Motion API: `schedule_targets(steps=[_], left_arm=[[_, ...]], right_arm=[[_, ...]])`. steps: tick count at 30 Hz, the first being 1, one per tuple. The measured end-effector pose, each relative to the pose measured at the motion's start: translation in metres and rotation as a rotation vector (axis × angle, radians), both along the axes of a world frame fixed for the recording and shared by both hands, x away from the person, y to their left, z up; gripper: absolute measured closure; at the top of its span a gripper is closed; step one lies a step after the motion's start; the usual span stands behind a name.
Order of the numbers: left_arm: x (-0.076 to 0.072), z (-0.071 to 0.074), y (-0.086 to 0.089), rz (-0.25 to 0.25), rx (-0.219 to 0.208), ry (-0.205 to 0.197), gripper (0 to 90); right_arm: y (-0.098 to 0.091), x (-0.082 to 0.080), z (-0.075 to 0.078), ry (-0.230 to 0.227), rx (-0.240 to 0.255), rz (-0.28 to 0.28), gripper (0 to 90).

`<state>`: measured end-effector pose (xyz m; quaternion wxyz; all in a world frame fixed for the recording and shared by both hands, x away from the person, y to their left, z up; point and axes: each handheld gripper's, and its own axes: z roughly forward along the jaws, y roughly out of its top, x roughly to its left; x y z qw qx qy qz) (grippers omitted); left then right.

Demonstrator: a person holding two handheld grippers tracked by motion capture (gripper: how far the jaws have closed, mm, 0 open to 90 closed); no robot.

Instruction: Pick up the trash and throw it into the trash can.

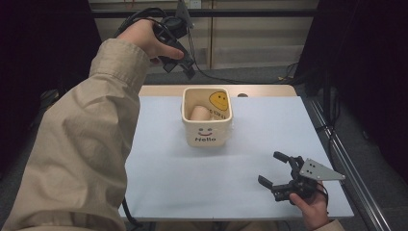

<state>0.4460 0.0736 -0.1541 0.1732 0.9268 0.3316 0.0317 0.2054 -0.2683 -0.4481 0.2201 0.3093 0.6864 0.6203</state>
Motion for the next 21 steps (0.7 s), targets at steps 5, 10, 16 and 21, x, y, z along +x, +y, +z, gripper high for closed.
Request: schedule_targets(steps=[5,10,16,21], left_arm=[[-0.007,-0.008,0.008,0.015,-0.042,-0.014,6.5],[-0.013,-0.017,0.019,-0.003,-0.054,-0.027,5.8],[-0.022,-0.030,0.030,-0.003,-0.090,-0.054,5.1],[-0.030,-0.044,0.040,0.008,-0.154,-0.075,5.1]], right_arm=[[0.000,0.000,0.000,-0.001,-0.003,0.000,1.3],[-0.001,-0.001,0.000,-0.001,-0.004,0.004,1.3],[0.000,-0.001,0.001,-0.004,-0.004,0.002,1.3],[0.000,-0.002,0.001,-0.003,-0.007,0.002,1.3]])
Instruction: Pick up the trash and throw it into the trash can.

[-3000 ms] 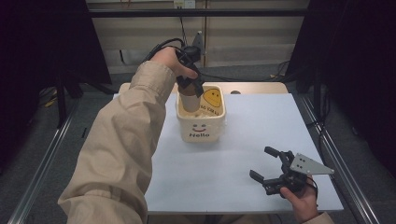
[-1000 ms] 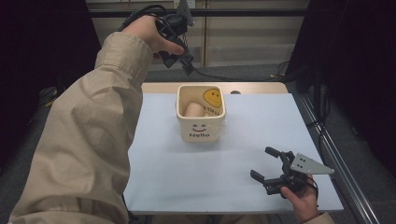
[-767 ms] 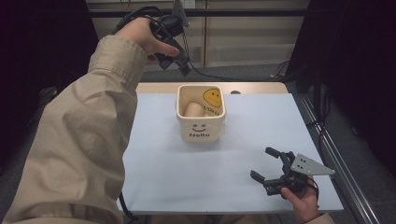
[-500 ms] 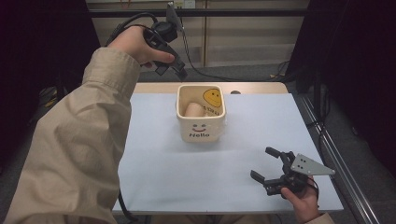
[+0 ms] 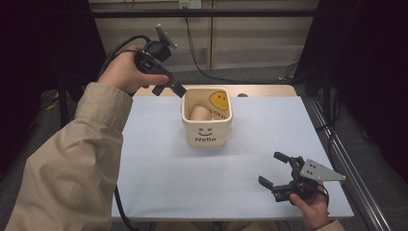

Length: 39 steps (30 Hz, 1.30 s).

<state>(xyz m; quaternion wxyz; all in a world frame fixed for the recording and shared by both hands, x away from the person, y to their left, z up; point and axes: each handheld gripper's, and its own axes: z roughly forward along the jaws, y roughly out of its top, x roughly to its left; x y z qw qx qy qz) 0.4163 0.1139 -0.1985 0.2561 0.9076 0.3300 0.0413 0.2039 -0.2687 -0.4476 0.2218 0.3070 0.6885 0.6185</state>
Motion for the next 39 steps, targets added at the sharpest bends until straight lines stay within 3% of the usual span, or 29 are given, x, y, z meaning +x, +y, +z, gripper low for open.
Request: schedule_targets(steps=[5,6,11,16,17,19,25,30,34,39], left_arm=[[-0.007,-0.015,0.011,-0.002,-0.074,-0.012,4.7],[-0.008,-0.018,0.013,-0.011,-0.071,-0.021,4.7],[-0.016,-0.035,0.020,0.000,-0.156,-0.054,4.6],[-0.024,-0.053,0.026,-0.010,-0.184,-0.062,4.3],[-0.028,-0.058,0.026,0.015,-0.223,-0.060,4.3],[-0.030,-0.063,0.029,-0.003,-0.233,-0.079,4.1],[-0.043,-0.090,0.036,0.011,-0.317,-0.117,4.1],[-0.055,-0.111,0.043,0.032,-0.358,-0.163,3.8],[-0.066,-0.127,0.046,0.031,-0.353,-0.212,3.1],[-0.081,-0.150,0.055,0.075,-0.381,-0.235,2.8]], right_arm=[[0.001,0.000,0.000,-0.001,0.003,-0.002,1.3],[0.001,0.000,0.000,-0.001,0.001,0.001,1.3],[0.000,-0.001,0.000,-0.009,-0.006,0.002,1.3],[0.000,-0.002,0.000,-0.004,-0.007,0.001,1.3],[-0.001,-0.002,0.000,-0.005,-0.010,-0.002,1.3],[-0.001,-0.002,0.000,-0.003,-0.009,-0.001,1.3],[-0.001,-0.002,0.000,-0.003,-0.008,0.002,1.3],[-0.001,-0.002,0.000,-0.004,-0.010,-0.004,1.3],[-0.002,-0.003,0.000,-0.005,-0.007,-0.002,1.3],[-0.002,-0.003,0.000,-0.004,-0.009,0.000,1.3]])
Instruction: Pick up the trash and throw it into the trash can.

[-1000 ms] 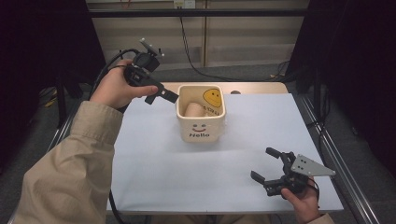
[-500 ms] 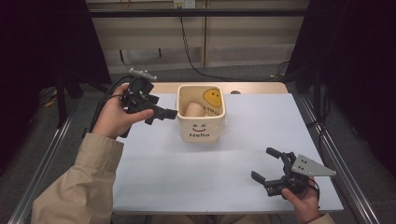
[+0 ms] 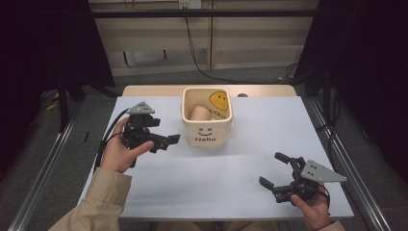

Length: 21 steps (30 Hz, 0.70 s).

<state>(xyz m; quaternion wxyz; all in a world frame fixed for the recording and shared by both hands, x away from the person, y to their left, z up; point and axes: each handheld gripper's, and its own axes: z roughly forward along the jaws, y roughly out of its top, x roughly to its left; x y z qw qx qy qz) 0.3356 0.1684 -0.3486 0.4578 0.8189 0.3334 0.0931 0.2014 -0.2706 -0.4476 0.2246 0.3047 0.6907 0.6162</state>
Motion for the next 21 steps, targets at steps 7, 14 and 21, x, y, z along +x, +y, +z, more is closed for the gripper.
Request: schedule_targets(steps=[7,14,21], left_arm=[[-0.021,-0.033,0.012,-0.023,-0.063,-0.023,2.6],[-0.037,-0.058,0.017,-0.026,-0.073,-0.050,2.2],[-0.052,-0.086,0.025,-0.010,-0.133,-0.067,2.4]], right_arm=[[-0.001,0.000,0.000,-0.002,-0.003,-0.008,1.3],[0.001,-0.001,0.000,0.002,-0.006,-0.005,1.3],[0.000,0.000,-0.001,0.002,-0.009,-0.009,1.3]])
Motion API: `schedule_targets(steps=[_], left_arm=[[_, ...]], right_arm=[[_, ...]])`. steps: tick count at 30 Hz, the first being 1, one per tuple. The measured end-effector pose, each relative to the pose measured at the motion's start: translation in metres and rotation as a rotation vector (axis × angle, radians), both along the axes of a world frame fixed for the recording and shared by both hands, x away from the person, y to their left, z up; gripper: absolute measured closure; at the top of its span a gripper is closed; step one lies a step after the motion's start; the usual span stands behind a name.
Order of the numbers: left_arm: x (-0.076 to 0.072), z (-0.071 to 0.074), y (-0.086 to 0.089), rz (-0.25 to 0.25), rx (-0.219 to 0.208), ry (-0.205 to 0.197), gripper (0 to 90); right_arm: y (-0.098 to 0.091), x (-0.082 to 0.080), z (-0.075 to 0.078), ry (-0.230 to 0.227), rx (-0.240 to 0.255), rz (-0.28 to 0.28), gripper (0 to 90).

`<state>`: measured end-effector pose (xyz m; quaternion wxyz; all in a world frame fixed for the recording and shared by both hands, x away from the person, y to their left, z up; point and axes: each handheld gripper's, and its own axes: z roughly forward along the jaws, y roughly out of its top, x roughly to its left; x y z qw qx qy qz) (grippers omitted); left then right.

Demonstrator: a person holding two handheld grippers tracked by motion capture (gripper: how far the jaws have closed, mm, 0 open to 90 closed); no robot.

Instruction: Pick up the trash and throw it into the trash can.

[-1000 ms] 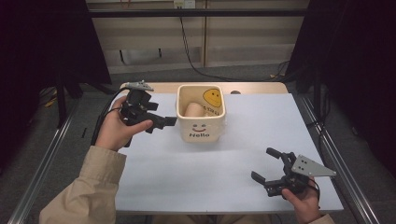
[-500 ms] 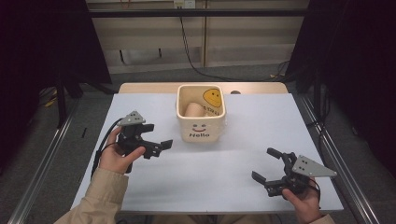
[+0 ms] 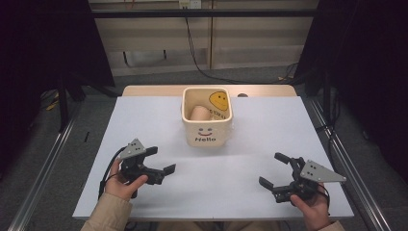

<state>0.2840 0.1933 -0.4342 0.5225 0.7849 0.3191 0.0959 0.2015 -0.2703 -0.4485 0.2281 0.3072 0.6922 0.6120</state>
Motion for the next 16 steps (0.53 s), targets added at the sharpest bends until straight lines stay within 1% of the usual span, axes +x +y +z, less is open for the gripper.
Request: schedule_targets(steps=[2,3,5,6,7,8,9,10,11,12,13,14,15,16], left_arm=[[-0.004,-0.006,0.001,0.002,-0.015,-0.010,2.1],[-0.006,-0.008,0.001,-0.013,-0.018,-0.016,2.4],[-0.011,-0.011,0.000,-0.019,-0.005,-0.025,2.2],[-0.013,-0.013,-0.001,-0.028,0.005,-0.043,2.2],[-0.014,-0.014,-0.001,-0.046,0.001,-0.048,2.2],[-0.016,-0.015,-0.002,-0.038,0.007,-0.050,1.9],[-0.017,-0.017,-0.003,-0.045,0.001,-0.057,1.9],[-0.018,-0.017,-0.002,-0.045,0.014,-0.060,2.0],[-0.018,-0.018,-0.003,-0.052,-0.001,-0.063,1.9],[-0.018,-0.018,-0.002,-0.048,-0.002,-0.063,2.0],[-0.018,-0.018,-0.002,-0.047,-0.012,-0.066,1.9],[-0.019,-0.017,-0.001,-0.031,-0.004,-0.075,1.9],[-0.018,-0.018,0.000,-0.045,-0.016,-0.087,2.0],[-0.019,-0.018,0.000,-0.036,-0.017,-0.088,1.9]], right_arm=[[0.000,0.000,0.000,0.002,0.001,0.001,1.3],[0.000,0.000,0.000,0.001,-0.001,0.000,1.3],[0.001,0.000,0.000,-0.003,0.000,0.004,1.3],[0.001,0.000,0.000,-0.001,-0.003,0.003,1.4],[0.001,0.000,0.000,0.000,-0.004,0.004,1.4],[0.001,0.000,0.000,0.001,-0.005,0.003,1.3],[0.001,0.000,0.000,-0.001,-0.006,0.003,1.4],[0.001,0.000,0.000,0.003,-0.007,0.003,1.4],[0.002,0.000,0.000,0.003,-0.005,0.002,1.4],[0.002,0.000,0.000,0.003,-0.005,0.002,1.3],[0.002,0.000,0.000,0.003,-0.005,0.004,1.4],[0.002,0.000,0.000,0.002,-0.006,0.005,1.4],[0.002,0.000,0.000,0.001,-0.007,0.005,1.4],[0.002,0.001,0.000,0.000,-0.007,0.006,1.3]])
